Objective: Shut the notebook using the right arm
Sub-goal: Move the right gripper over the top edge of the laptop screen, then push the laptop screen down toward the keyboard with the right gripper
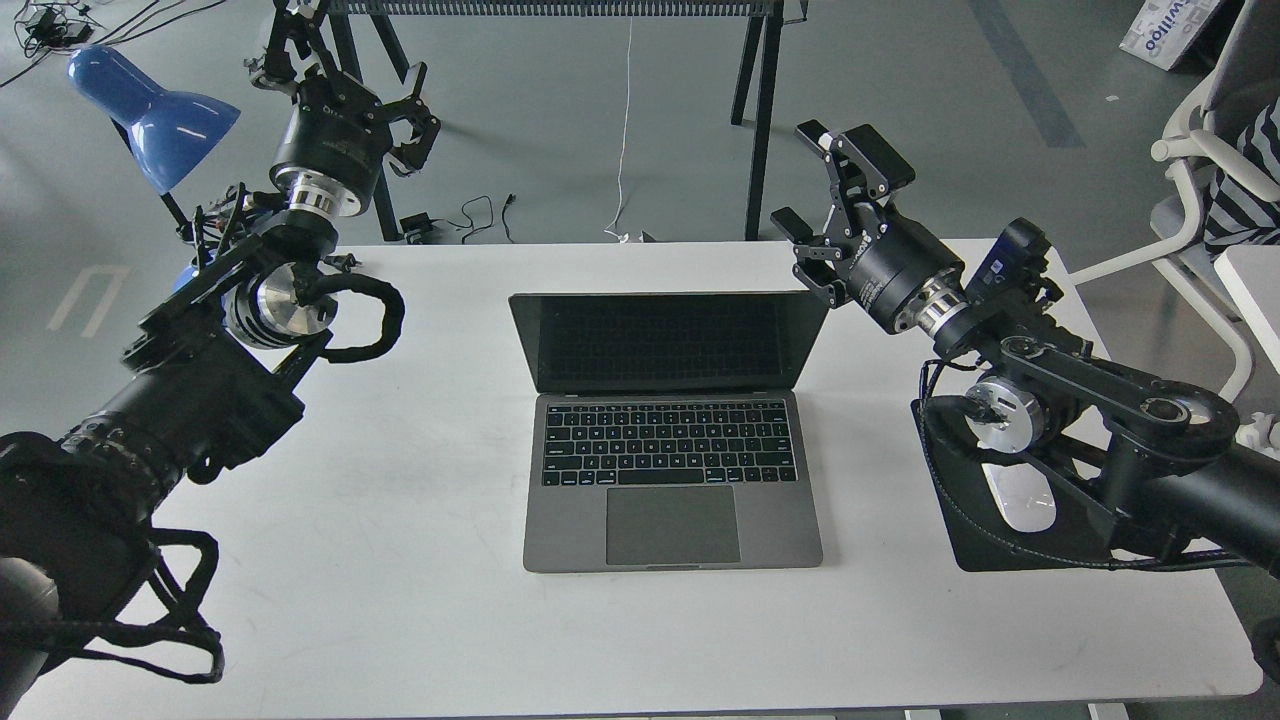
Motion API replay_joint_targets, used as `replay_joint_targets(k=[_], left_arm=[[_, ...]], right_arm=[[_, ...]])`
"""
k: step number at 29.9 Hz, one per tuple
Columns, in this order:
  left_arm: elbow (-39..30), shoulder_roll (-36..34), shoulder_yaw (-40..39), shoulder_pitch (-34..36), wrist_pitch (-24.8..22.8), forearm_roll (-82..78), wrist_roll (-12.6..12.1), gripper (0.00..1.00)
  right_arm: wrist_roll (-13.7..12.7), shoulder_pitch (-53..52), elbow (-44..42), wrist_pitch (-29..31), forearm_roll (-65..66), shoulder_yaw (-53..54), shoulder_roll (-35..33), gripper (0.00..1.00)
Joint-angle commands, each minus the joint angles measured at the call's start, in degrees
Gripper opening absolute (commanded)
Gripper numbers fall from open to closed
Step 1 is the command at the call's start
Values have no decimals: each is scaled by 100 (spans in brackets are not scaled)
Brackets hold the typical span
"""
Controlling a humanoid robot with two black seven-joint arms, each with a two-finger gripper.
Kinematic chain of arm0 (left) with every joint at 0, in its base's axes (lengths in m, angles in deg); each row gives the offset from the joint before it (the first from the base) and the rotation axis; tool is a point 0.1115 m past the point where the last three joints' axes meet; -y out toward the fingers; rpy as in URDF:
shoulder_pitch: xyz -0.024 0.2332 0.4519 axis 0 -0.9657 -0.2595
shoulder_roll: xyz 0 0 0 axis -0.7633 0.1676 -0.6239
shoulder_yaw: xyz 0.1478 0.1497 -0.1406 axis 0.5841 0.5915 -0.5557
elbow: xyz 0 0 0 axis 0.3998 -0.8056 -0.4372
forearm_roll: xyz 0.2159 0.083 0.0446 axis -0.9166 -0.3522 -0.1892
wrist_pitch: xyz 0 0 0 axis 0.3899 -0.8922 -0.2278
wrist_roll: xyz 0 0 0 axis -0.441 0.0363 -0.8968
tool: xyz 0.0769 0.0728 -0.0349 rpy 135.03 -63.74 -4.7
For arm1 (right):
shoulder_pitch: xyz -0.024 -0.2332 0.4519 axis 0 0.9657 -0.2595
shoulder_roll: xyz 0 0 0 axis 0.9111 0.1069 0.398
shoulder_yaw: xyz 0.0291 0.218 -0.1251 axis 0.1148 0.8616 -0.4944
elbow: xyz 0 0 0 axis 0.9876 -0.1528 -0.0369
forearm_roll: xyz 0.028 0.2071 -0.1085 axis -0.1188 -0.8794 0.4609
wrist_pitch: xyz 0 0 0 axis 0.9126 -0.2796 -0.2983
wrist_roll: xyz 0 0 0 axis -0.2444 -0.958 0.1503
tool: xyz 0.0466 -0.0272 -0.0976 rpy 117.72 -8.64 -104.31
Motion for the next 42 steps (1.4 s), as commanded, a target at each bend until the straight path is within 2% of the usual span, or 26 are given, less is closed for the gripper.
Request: replay_joint_targets(k=[1,25,42], left_arm=[[0,-5,-1,1,0,0,0,100],[0,4,-10,1,0,8,0,100],[0,4,-10,1,0,8,0,100]], right_arm=[[0,199,118,-22,0,6,-50,99],[-9,1219,1506,-786,0,-11,-349,99],[70,1878,1726,-1015,79,-363,-437,99]])
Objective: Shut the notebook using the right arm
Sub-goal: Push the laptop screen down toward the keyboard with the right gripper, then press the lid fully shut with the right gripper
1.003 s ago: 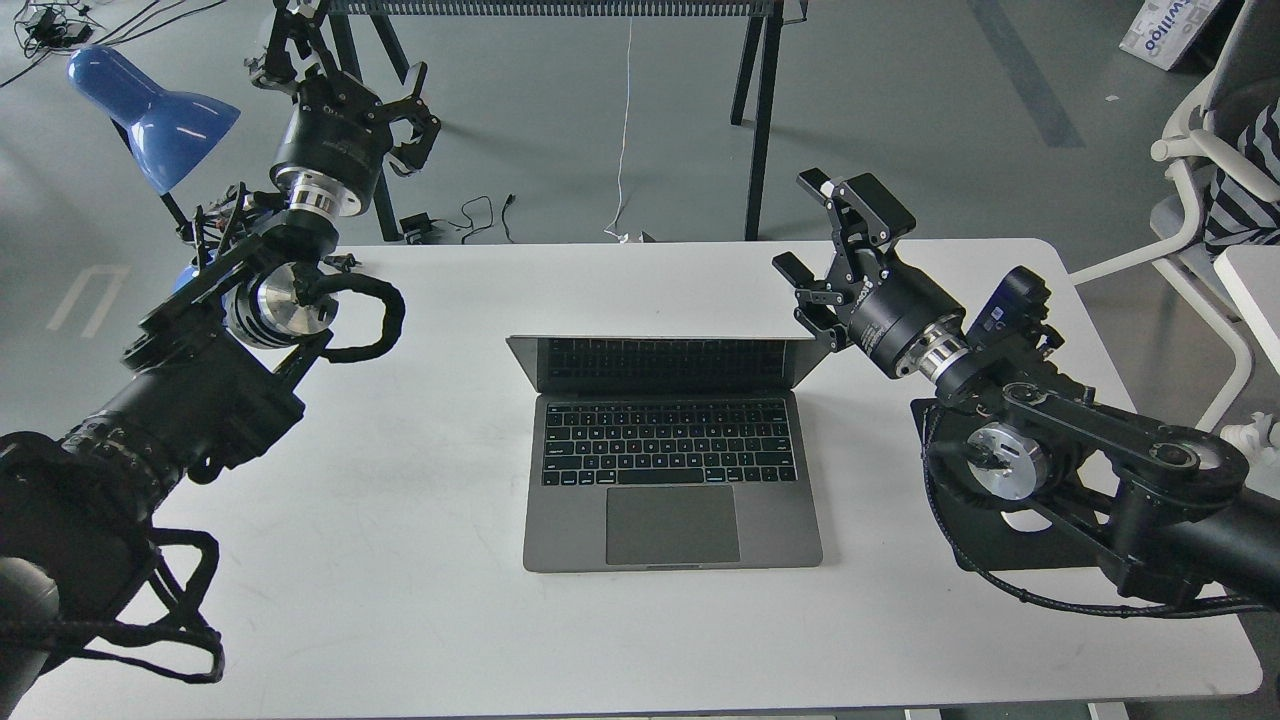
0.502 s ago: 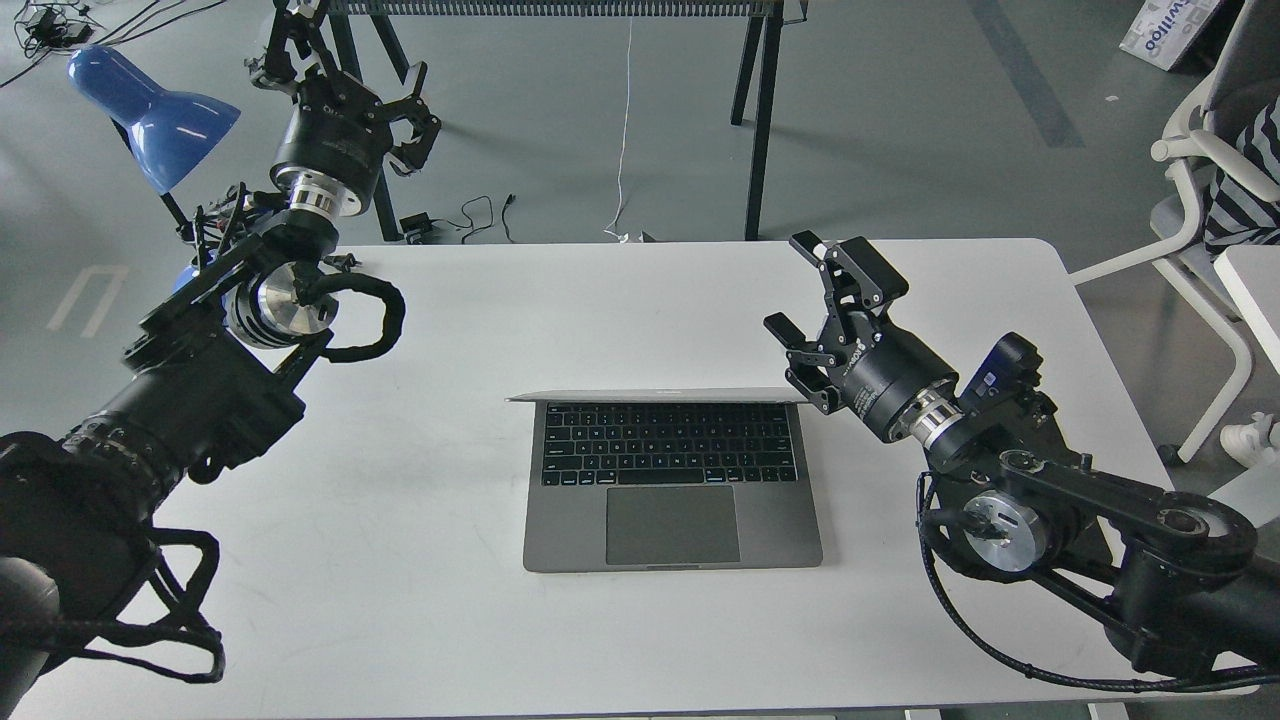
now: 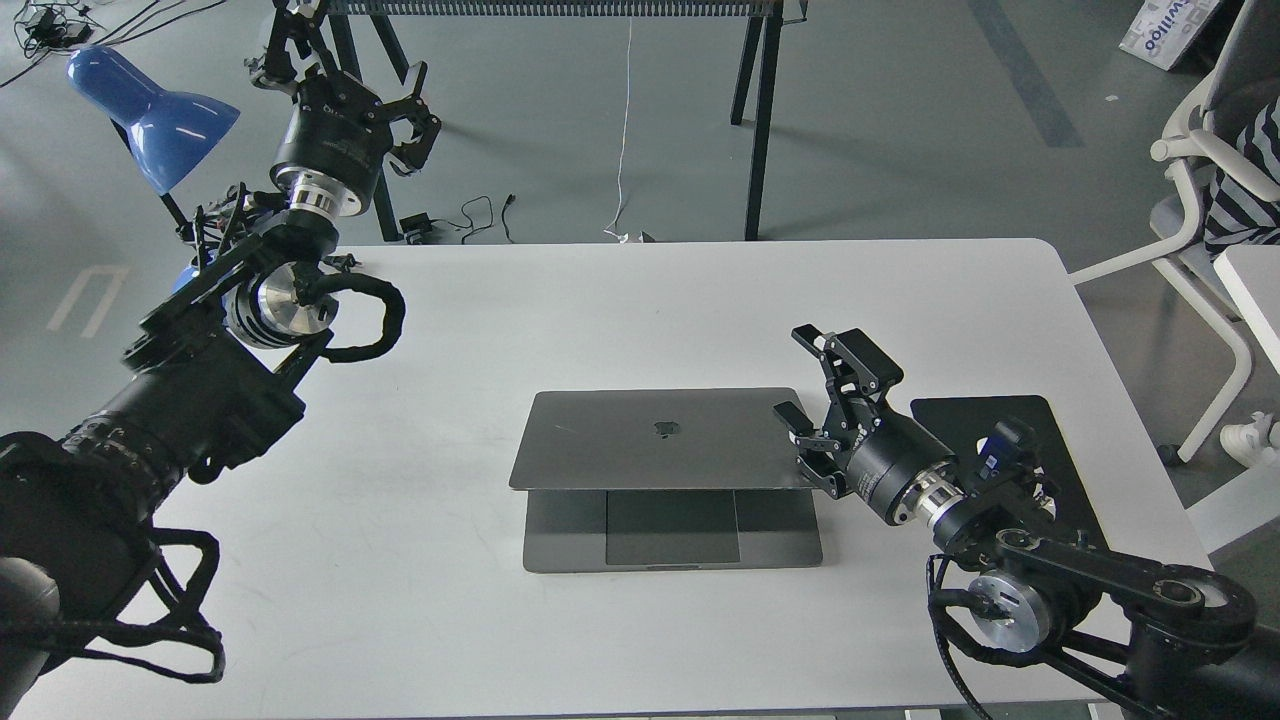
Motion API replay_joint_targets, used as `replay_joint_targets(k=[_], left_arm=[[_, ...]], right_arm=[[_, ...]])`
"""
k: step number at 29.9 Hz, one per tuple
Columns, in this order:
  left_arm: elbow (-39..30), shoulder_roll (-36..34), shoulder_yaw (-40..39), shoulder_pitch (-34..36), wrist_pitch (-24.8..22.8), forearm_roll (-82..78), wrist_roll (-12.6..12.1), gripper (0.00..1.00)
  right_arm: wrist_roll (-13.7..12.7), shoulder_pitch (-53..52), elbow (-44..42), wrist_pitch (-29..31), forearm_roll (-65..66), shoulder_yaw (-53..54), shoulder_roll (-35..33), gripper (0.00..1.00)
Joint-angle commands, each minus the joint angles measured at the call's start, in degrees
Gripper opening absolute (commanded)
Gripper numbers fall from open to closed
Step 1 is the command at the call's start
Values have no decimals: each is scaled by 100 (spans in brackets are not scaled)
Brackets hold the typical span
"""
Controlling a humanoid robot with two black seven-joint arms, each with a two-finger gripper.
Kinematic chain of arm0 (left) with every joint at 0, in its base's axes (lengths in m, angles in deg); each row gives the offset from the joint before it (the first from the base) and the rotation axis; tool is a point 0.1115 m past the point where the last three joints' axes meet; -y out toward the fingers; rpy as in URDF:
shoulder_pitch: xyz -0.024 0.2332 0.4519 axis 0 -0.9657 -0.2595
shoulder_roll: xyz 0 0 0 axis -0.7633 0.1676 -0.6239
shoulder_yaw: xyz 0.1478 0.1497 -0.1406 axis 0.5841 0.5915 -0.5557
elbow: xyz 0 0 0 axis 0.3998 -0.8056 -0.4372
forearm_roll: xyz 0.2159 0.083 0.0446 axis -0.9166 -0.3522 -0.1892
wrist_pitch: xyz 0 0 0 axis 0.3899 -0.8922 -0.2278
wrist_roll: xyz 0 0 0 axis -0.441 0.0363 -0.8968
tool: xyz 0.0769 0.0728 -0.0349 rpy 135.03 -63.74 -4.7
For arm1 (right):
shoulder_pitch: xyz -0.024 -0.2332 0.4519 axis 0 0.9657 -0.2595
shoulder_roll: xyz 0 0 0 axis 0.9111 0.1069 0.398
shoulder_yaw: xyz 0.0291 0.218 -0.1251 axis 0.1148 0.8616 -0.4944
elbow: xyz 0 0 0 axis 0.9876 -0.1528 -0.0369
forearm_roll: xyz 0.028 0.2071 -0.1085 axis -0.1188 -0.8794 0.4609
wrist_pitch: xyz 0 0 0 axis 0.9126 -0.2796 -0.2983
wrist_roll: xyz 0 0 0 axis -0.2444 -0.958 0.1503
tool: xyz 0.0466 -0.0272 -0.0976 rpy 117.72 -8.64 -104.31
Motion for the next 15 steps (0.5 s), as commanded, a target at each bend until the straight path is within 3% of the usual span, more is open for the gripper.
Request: replay_joint_targets(k=[1,15], left_arm=[[0,0,0,0,0,0,0,100],[0,0,0,0,0,0,0,100]], right_arm=[[37,98,201,7,57,-2,-73,99],[63,265,439,86,522,-169,-460,99]])
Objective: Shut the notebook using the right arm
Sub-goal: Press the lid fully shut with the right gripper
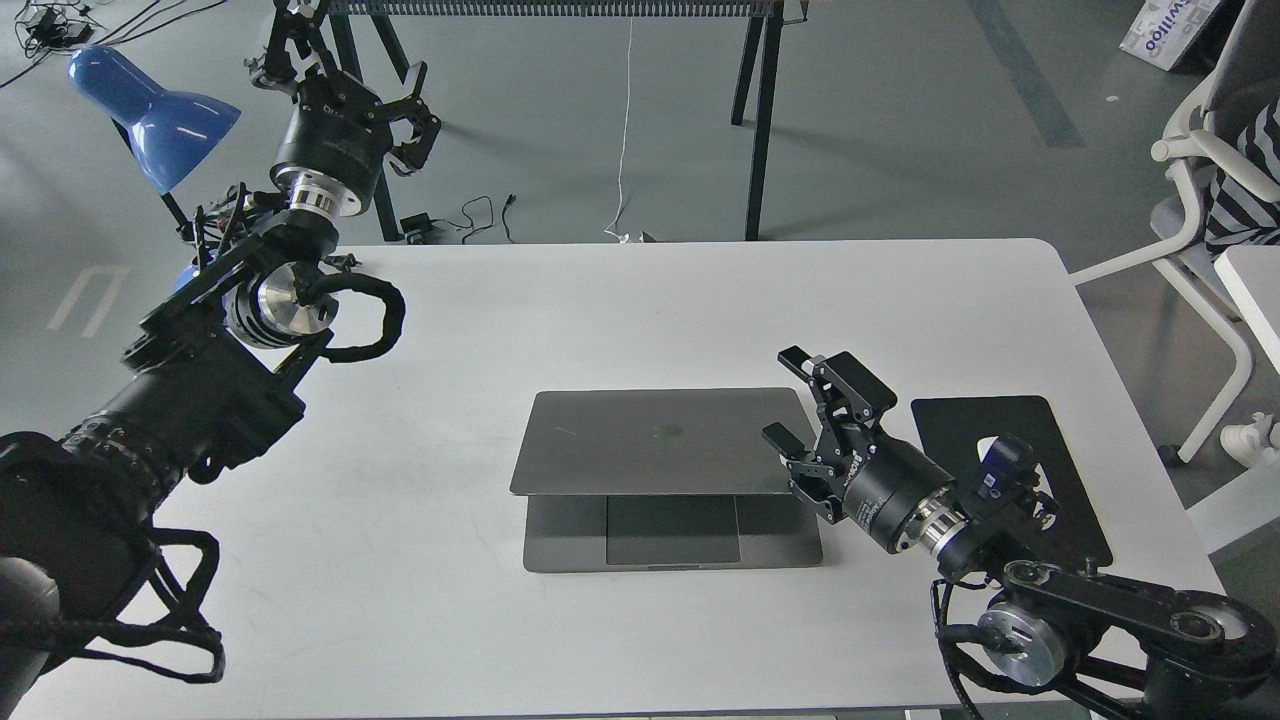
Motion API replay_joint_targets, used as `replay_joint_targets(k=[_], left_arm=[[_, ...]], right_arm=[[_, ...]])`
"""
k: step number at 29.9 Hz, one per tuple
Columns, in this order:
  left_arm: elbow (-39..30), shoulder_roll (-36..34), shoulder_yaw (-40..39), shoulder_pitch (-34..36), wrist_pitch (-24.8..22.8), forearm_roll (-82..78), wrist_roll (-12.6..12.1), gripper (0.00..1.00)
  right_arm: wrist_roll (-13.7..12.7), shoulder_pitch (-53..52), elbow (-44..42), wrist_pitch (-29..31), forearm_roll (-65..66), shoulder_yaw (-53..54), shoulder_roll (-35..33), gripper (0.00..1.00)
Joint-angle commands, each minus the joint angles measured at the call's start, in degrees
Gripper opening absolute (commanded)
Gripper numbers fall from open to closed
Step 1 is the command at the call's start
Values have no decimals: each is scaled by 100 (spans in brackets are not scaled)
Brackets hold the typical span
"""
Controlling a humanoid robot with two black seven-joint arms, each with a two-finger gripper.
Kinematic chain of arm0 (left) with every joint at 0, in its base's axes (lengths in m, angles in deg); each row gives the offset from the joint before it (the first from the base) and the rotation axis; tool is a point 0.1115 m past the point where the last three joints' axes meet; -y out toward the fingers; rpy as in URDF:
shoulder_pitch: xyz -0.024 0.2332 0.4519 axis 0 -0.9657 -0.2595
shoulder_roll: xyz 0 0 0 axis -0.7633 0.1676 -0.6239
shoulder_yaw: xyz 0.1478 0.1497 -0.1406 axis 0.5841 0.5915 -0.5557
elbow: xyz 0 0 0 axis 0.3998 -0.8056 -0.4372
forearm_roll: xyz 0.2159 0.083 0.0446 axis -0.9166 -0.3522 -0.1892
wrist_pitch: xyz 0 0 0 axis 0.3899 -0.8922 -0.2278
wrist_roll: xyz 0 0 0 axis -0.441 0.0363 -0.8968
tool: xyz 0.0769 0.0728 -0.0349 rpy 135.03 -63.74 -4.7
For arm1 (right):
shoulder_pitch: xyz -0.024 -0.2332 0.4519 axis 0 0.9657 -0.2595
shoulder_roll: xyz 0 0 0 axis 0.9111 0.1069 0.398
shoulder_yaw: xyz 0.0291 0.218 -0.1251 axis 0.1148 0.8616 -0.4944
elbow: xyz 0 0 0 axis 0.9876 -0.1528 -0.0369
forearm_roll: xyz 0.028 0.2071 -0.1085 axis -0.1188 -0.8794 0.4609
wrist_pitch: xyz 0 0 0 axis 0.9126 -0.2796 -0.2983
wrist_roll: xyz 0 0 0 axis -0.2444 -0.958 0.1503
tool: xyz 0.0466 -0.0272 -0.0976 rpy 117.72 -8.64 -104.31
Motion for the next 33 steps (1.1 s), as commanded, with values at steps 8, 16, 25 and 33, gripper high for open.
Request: replay_joint_targets(k=[8,16,25,33], left_arm=[[0,1,0,0,0,0,0,100],[0,-7,0,0,0,0,0,100],[0,1,0,0,0,0,0,100],[0,1,0,0,0,0,0,100]], right_arm=[[52,26,-29,206,103,-94,-375,99],[52,149,-415,206,112,-244,-278,99],[52,351,-521,206,112,-252,-120,99],[34,430,-600,198,112,-261,38,99]])
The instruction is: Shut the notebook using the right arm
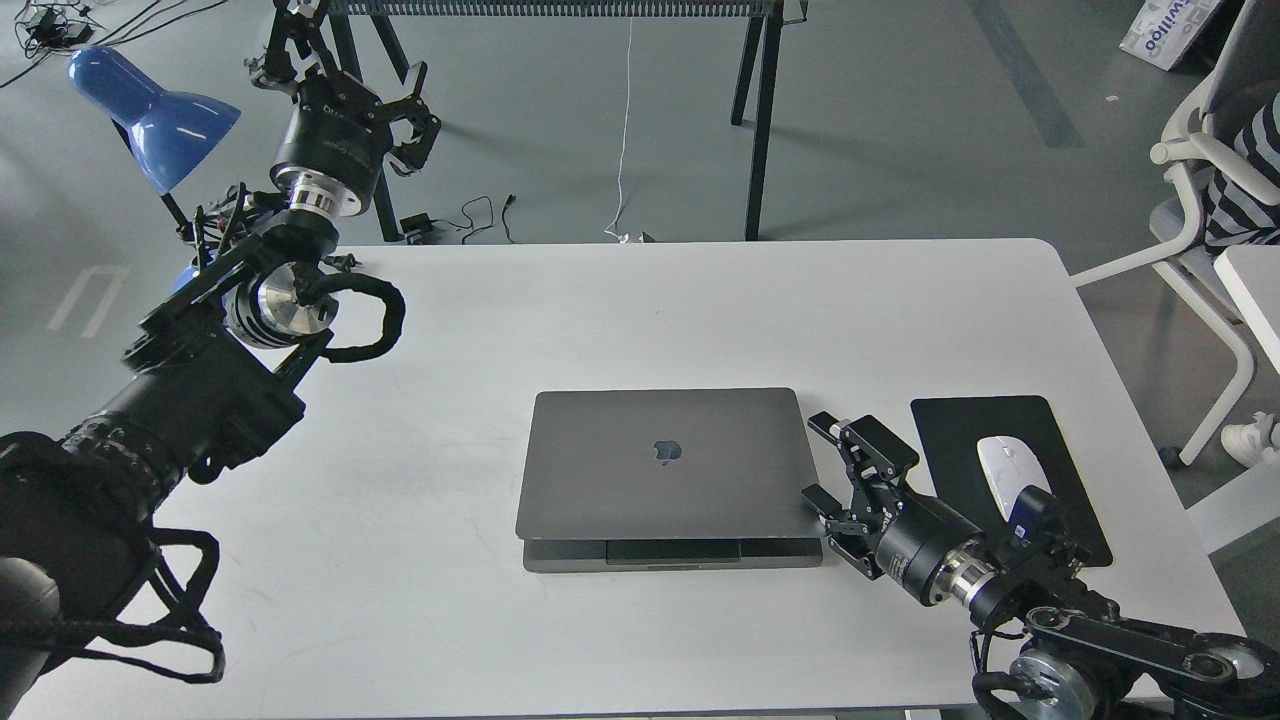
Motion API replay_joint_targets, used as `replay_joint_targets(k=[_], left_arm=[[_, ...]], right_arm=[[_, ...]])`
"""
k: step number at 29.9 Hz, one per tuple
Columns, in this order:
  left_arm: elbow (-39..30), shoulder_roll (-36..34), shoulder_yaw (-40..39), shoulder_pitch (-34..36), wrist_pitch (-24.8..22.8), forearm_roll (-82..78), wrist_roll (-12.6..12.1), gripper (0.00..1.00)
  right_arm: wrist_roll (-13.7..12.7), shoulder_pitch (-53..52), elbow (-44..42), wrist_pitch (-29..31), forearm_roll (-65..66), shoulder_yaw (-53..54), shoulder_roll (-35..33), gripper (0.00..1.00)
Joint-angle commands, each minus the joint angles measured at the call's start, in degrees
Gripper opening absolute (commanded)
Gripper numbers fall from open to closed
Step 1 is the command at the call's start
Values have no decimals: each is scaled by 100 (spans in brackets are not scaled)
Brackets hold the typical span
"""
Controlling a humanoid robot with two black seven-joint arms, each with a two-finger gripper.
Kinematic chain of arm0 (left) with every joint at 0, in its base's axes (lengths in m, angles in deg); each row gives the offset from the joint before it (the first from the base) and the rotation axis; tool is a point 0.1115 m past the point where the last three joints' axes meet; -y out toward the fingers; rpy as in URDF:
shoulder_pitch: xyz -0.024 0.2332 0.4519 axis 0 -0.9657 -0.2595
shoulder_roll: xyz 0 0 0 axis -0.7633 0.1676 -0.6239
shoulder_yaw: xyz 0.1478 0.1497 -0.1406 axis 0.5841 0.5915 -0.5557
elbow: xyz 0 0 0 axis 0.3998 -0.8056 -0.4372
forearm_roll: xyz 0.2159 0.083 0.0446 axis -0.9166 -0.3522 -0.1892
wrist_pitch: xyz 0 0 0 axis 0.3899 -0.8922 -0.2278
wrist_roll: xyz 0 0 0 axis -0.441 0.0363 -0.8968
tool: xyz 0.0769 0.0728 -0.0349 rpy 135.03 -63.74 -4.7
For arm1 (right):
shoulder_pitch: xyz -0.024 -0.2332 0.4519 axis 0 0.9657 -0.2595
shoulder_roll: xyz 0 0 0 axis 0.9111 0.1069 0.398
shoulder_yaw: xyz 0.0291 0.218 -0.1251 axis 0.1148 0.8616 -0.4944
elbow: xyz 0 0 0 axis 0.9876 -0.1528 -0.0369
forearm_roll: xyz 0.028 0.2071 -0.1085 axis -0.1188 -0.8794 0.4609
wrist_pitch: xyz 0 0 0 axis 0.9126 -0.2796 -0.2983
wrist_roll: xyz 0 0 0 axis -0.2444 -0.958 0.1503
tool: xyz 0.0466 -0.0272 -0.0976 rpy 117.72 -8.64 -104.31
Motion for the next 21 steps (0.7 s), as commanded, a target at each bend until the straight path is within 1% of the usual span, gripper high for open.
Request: replay_joint_targets(k=[1,6,13,17,21], left_arm=[[1,0,0,0,0,0,0,100],[1,0,0,0,0,0,0,100],[1,0,0,0,0,0,0,100],[1,0,0,0,0,0,0,100],[1,0,0,0,0,0,0,100]], right_arm=[[-12,77,-71,-10,-9,-9,87,99],[-12,148,-308,-54,-26,-264,254,99],[-12,245,-475,-71,-53,-273,307,99],[-12,271,-475,-80,-61,-273,324,99],[-4,262,-230,-71,-79,-168,237,99]])
